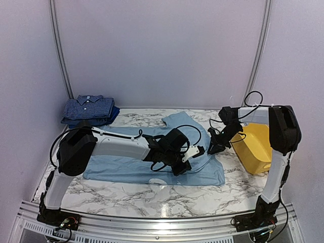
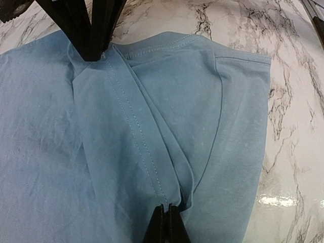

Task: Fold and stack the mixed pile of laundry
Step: Adjust the 1/3-folded T-shirt at the center of the board.

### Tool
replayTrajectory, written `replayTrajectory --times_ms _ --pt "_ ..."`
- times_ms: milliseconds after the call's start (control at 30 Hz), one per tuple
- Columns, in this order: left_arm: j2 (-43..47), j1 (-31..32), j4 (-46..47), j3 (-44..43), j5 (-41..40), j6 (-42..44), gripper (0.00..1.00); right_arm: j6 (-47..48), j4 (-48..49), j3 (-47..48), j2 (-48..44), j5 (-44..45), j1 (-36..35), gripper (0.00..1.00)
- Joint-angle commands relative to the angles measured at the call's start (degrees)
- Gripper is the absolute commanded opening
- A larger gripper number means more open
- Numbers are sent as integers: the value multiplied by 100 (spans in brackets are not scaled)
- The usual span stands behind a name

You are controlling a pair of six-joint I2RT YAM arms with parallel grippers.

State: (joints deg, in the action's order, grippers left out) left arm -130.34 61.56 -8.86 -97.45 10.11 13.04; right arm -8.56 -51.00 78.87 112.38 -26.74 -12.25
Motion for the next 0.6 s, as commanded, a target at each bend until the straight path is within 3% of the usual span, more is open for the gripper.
replayTrajectory --times_ms 0,100,333,567 --pt "204 -21 147 24 123 -85 0 -8 -40 87 -150 -31 21 7" --pt "194 -26 163 24 123 -117 0 8 -63 89 -137 -22 17 0" --pt "290 -105 199 80 78 -256 0 -6 -74 118 -239 10 26 0" --pt "762 -351 806 638 188 -683 0 -257 62 481 -381 -276 29 0"
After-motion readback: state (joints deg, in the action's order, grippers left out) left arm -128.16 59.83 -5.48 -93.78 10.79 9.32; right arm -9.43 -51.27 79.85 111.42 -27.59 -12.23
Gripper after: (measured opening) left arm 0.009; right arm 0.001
